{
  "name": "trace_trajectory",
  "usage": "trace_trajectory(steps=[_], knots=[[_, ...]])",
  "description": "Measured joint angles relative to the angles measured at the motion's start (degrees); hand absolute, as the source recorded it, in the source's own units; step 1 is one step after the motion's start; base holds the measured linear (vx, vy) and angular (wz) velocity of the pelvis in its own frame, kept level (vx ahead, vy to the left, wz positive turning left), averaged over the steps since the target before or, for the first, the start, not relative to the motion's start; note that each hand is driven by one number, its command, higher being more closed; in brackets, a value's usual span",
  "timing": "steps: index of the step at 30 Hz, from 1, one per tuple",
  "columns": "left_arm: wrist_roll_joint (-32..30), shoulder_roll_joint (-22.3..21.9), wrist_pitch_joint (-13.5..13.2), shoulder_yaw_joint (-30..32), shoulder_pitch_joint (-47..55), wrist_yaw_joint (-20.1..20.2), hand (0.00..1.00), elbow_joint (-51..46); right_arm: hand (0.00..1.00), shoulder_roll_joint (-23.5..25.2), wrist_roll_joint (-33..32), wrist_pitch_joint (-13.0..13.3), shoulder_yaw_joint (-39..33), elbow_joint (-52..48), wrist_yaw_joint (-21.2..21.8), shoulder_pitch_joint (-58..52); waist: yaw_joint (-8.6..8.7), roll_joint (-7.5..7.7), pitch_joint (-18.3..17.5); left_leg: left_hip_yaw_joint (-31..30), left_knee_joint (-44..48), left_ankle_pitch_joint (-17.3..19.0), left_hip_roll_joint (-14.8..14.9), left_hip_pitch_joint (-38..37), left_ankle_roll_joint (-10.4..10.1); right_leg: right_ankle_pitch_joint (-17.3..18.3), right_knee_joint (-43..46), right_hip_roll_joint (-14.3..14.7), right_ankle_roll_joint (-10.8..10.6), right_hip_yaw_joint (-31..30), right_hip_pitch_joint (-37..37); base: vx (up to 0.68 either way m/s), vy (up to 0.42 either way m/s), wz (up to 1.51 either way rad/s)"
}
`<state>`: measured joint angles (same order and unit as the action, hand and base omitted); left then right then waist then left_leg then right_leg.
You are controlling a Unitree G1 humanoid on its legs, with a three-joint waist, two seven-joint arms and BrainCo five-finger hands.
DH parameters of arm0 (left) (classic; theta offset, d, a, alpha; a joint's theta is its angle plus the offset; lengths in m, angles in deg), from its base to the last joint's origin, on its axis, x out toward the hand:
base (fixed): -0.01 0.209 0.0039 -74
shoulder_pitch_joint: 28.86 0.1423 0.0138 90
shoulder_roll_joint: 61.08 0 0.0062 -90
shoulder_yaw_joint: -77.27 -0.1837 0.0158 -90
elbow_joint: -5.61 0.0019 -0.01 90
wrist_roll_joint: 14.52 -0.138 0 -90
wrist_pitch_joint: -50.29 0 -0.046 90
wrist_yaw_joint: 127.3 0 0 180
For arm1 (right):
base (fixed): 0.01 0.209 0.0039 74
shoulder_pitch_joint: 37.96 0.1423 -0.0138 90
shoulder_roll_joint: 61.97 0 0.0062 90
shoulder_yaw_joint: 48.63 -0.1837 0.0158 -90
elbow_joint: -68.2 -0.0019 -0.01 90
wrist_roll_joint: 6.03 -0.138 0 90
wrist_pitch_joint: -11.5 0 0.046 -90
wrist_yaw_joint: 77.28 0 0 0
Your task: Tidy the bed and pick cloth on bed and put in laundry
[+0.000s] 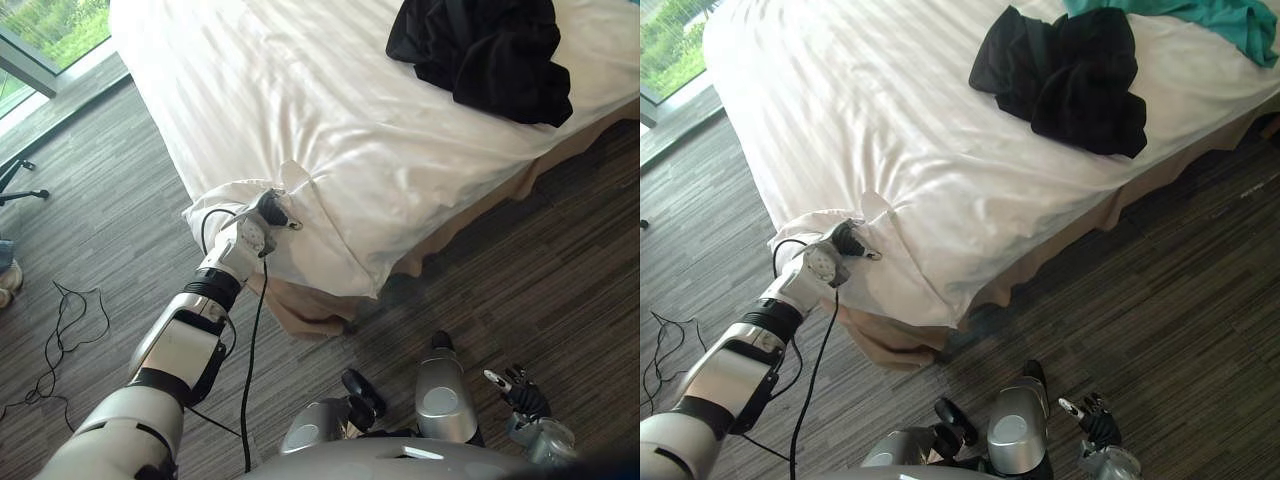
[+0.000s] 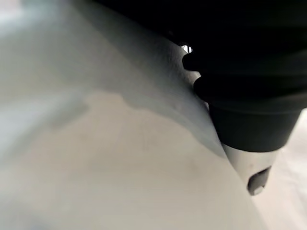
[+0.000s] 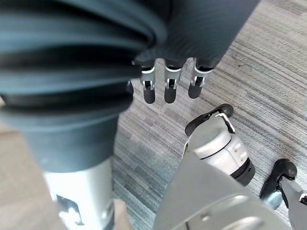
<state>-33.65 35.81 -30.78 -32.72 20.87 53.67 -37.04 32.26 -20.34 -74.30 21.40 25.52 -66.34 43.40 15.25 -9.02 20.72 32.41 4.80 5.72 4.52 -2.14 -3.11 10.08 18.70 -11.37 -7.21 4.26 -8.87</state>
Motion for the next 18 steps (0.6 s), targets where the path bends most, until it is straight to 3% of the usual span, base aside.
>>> trace_trajectory(steps=[2,3,7,10,11,15,17,18], knots=[[1.0,0.0,-1.5,0.6,1.2,-0.3,1.00,-1.2,0.00,0.0,0.0,-0.1,0.1,-0.3,0.0,0.0,0.03,-0.09,-0.1,-0.6,-1.0,-0.7,-0.3,-0.3,0.0,-0.1,-0.1,-0.3,-0.1,1.0,0.3,0.02,-0.015,0.26],[4.6,0.0,-3.2,1.0,3.0,-1.0,1.00,-3.9,0.00,0.0,0.5,-0.4,0.1,-0.1,-0.1,-0.2,-0.01,-0.27,-0.1,-1.9,-2.3,-1.6,-0.6,-0.9,-0.1,-0.2,-0.5,-0.6,-0.2,2.4,1.4,0.05,-0.015,0.42],[12.0,0.0,-4.9,3.3,12.5,-1.0,1.00,-15.7,0.00,0.0,3.2,-0.5,0.4,-0.2,-0.3,-0.3,-0.86,-0.40,-0.2,-5.2,-4.2,-2.4,-0.8,-2.4,-0.3,-0.6,-2.8,-0.7,-0.4,6.0,5.3,0.06,-0.006,0.44],[16.9,-0.3,-5.1,5.2,22.3,0.0,1.00,-24.4,0.00,0.4,4.1,-0.9,1.2,-0.2,-1.2,-0.3,-3.65,0.07,-1.0,-7.3,-4.8,-2.7,-0.9,-2.8,-0.3,-1.3,-5.2,-0.6,-0.3,8.3,7.7,0.09,0.006,0.35],[18.4,-0.8,-5.2,6.6,26.4,0.2,0.00,-26.1,0.00,0.6,4.3,-1.0,2.0,-0.2,-1.6,-0.3,-4.42,0.46,-1.8,-8.5,-4.8,-2.7,-0.8,-2.7,-0.3,-1.6,-6.4,-0.6,-0.3,9.4,8.9,0.08,-0.002,0.41],[22.0,-4.2,-5.8,10.6,38.0,-0.4,0.00,-26.0,0.00,1.0,4.2,-1.4,3.7,-0.2,-2.5,-0.3,-7.68,2.05,-5.2,-11.0,-4.8,-2.7,-0.6,-2.8,-0.3,-3.4,-11.2,0.2,0.1,11.9,12.7,0.13,0.016,0.35],[23.0,-6.0,-5.5,12.0,44.5,-2.7,0.00,-22.7,0.00,2.2,4.2,-1.5,3.9,-0.2,-2.6,-0.1,-10.14,3.69,-6.8,-11.9,-4.6,-2.7,-0.5,-2.9,-0.3,-4.2,-13.5,0.6,0.2,13.0,14.6,0.10,0.015,0.27],[23.0,-6.5,-5.3,12.5,45.7,-3.4,0.00,-21.3,0.00,2.4,4.2,-1.5,4.4,-0.2,-2.6,0.0,-10.35,4.11,-7.0,-12.3,-4.6,-2.7,-0.5,-2.9,-0.3,-4.3,-14.0,0.7,0.3,13.5,15.2,0.08,0.005,0.31]])
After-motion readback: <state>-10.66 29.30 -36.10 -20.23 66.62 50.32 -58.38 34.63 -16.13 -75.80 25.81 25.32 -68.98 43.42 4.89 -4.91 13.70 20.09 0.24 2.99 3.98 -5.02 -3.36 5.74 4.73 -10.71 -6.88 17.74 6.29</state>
